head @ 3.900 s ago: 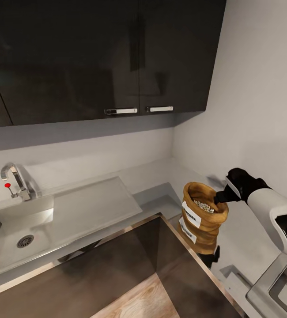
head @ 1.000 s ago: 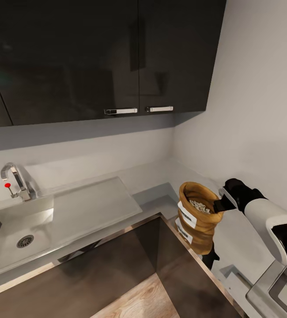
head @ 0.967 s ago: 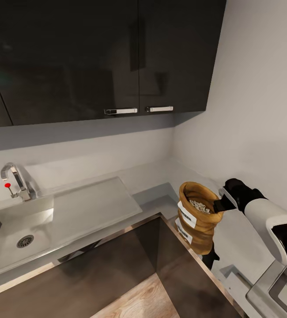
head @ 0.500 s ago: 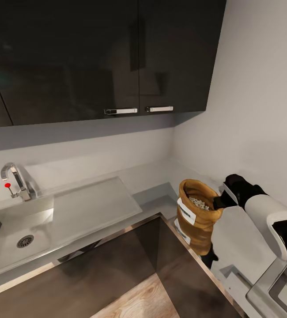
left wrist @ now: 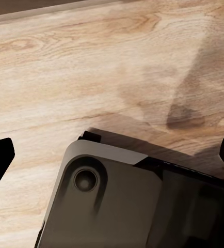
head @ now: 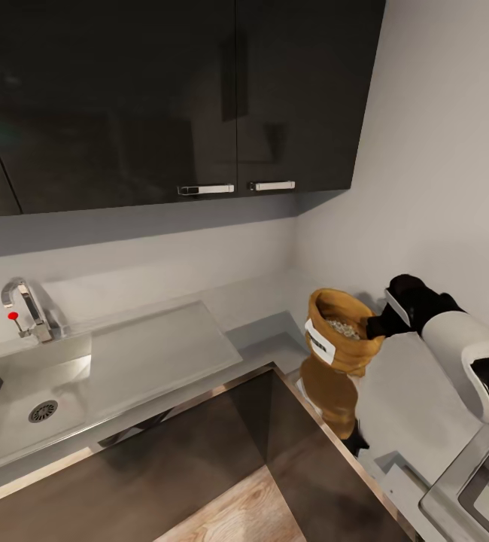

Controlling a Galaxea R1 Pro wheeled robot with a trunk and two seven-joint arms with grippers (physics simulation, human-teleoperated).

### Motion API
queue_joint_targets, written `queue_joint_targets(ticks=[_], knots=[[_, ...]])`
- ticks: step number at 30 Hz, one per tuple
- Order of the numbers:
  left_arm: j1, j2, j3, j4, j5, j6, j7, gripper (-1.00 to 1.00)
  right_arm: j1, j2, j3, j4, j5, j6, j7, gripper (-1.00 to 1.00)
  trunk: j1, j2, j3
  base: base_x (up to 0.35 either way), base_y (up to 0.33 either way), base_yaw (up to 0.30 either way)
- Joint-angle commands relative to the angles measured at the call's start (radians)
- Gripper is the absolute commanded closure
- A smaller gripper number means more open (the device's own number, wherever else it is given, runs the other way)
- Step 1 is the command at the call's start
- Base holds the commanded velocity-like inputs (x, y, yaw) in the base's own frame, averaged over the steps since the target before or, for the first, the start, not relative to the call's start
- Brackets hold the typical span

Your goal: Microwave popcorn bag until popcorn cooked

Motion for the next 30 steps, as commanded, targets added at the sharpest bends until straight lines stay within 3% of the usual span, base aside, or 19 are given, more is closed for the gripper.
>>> queue_joint_targets(ticks=[1, 11, 20, 30], knots=[[-0.001, 0.000, 0.003, 0.000, 0.001, -0.003, -0.001, -1.00, -0.003, -0.001, 0.005, -0.015, 0.005, 0.004, 0.008, 1.00, 0.001, -0.002, -0.002, 0.000, 0.000, 0.000], [-0.001, 0.000, 0.003, 0.000, 0.003, -0.003, -0.001, -1.00, -0.003, -0.003, 0.005, -0.043, 0.005, 0.004, 0.008, 1.00, 0.001, -0.002, -0.002, -0.009, 0.000, 0.000], [-0.002, -0.002, 0.002, 0.001, 0.008, -0.003, -0.001, -1.00, -0.003, -0.002, 0.005, -0.044, 0.005, 0.004, 0.006, 1.00, 0.001, -0.002, -0.002, -0.309, 0.000, -0.012], [-0.002, -0.001, 0.001, 0.000, 0.008, -0.003, -0.001, -1.00, -0.003, -0.002, 0.005, -0.044, 0.006, 0.004, 0.004, 1.00, 0.001, -0.002, -0.002, -0.044, 0.000, -0.272]])
